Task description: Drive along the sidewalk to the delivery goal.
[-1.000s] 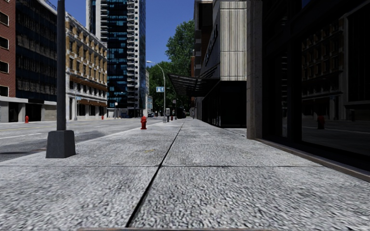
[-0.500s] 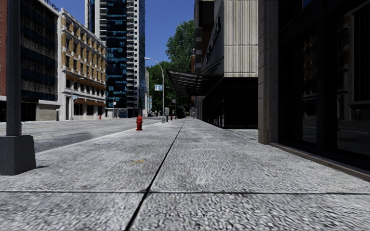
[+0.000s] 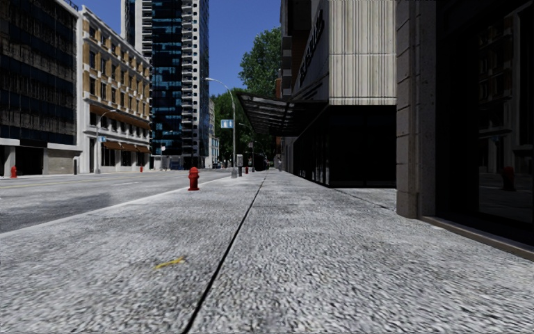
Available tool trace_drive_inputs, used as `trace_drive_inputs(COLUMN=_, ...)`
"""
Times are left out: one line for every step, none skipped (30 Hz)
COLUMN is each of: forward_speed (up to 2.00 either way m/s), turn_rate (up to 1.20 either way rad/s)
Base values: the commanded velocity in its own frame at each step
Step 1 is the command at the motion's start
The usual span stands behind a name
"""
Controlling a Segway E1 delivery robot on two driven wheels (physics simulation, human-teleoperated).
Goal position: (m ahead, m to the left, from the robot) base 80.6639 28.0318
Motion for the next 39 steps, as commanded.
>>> trace_drive_inputs(forward_speed=2.0, turn_rate=0.0)
trace_drive_inputs(forward_speed=2.0, turn_rate=0.0)
trace_drive_inputs(forward_speed=2.0, turn_rate=0.0)
trace_drive_inputs(forward_speed=2.0, turn_rate=0.0)
trace_drive_inputs(forward_speed=2.0, turn_rate=0.0)
trace_drive_inputs(forward_speed=2.0, turn_rate=0.0)
trace_drive_inputs(forward_speed=2.0, turn_rate=0.0)
trace_drive_inputs(forward_speed=2.0, turn_rate=0.0)
trace_drive_inputs(forward_speed=2.0, turn_rate=0.0)
trace_drive_inputs(forward_speed=2.0, turn_rate=0.0)
trace_drive_inputs(forward_speed=2.0, turn_rate=0.0)
trace_drive_inputs(forward_speed=2.0, turn_rate=0.0)
trace_drive_inputs(forward_speed=2.0, turn_rate=0.0)
trace_drive_inputs(forward_speed=2.0, turn_rate=0.0)
trace_drive_inputs(forward_speed=2.0, turn_rate=0.0)
trace_drive_inputs(forward_speed=2.0, turn_rate=0.0)
trace_drive_inputs(forward_speed=2.0, turn_rate=0.0)
trace_drive_inputs(forward_speed=2.0, turn_rate=0.0)
trace_drive_inputs(forward_speed=2.0, turn_rate=0.0)
trace_drive_inputs(forward_speed=2.0, turn_rate=0.0)
trace_drive_inputs(forward_speed=2.0, turn_rate=0.0)
trace_drive_inputs(forward_speed=2.0, turn_rate=0.0)
trace_drive_inputs(forward_speed=2.0, turn_rate=0.0)
trace_drive_inputs(forward_speed=2.0, turn_rate=0.0)
trace_drive_inputs(forward_speed=2.0, turn_rate=0.0)
trace_drive_inputs(forward_speed=2.0, turn_rate=0.0)
trace_drive_inputs(forward_speed=2.0, turn_rate=0.0)
trace_drive_inputs(forward_speed=2.0, turn_rate=0.0)
trace_drive_inputs(forward_speed=2.0, turn_rate=0.0)
trace_drive_inputs(forward_speed=2.0, turn_rate=0.0)
trace_drive_inputs(forward_speed=2.0, turn_rate=0.0)
trace_drive_inputs(forward_speed=2.0, turn_rate=0.0)
trace_drive_inputs(forward_speed=2.0, turn_rate=0.0)
trace_drive_inputs(forward_speed=2.0, turn_rate=0.0)
trace_drive_inputs(forward_speed=2.0, turn_rate=0.0)
trace_drive_inputs(forward_speed=2.0, turn_rate=0.0)
trace_drive_inputs(forward_speed=2.0, turn_rate=0.0)
trace_drive_inputs(forward_speed=2.0, turn_rate=0.0)
trace_drive_inputs(forward_speed=2.0, turn_rate=0.0)
